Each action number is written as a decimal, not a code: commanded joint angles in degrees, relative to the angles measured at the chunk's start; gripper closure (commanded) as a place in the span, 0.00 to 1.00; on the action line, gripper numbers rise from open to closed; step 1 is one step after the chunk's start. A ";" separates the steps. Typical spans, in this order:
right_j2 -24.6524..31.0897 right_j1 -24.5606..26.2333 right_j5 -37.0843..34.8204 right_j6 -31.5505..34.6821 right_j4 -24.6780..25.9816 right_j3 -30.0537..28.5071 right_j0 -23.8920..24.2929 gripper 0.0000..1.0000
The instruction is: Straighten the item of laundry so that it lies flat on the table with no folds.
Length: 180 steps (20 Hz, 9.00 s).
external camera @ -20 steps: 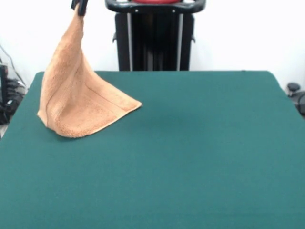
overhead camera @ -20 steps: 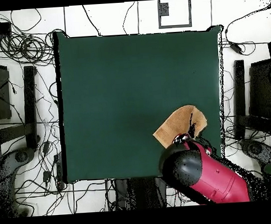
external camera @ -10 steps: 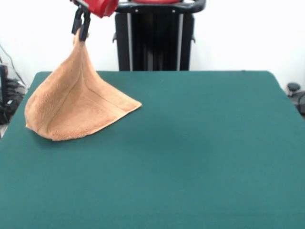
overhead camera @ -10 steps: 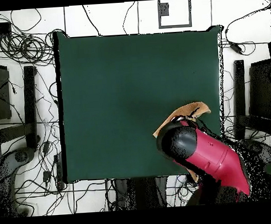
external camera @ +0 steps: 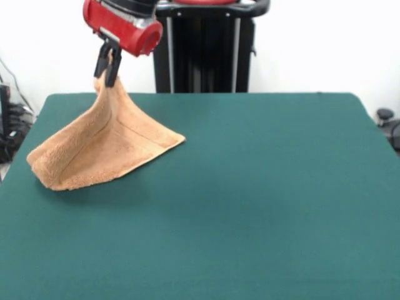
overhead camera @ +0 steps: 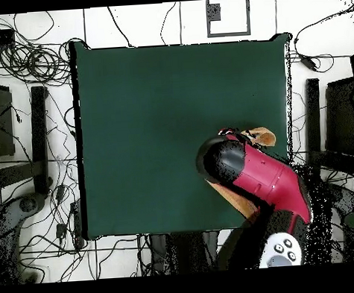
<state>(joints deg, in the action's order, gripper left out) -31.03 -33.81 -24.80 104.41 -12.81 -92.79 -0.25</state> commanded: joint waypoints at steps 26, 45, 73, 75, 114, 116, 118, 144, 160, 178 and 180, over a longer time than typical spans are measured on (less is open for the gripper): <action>-7.33 21.28 -10.15 32.89 -21.58 26.07 -13.38 1.00; -25.38 37.80 -37.24 64.02 -28.31 59.22 -11.05 1.00; -47.97 29.16 -86.39 72.52 -18.81 56.15 -16.99 1.00; -44.05 25.26 -83.53 70.27 -15.77 51.50 -19.89 1.00; 3.59 -12.99 -25.83 36.84 5.32 6.96 -18.87 1.00; 4.97 -13.47 -25.26 37.17 5.98 5.99 -17.16 1.00; 6.32 -14.19 -24.88 37.18 6.73 5.37 -15.54 1.00; 11.21 -11.36 -30.21 53.54 11.00 12.83 -15.19 1.00; 8.90 -0.81 -42.86 60.92 9.91 31.16 -17.50 1.00; 6.36 9.20 -53.99 63.91 8.41 49.17 -16.90 1.00; 6.08 7.61 -54.05 63.02 8.56 46.08 -16.91 1.00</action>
<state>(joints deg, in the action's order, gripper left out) -26.81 -26.37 -72.74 158.30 -3.03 -46.51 -16.29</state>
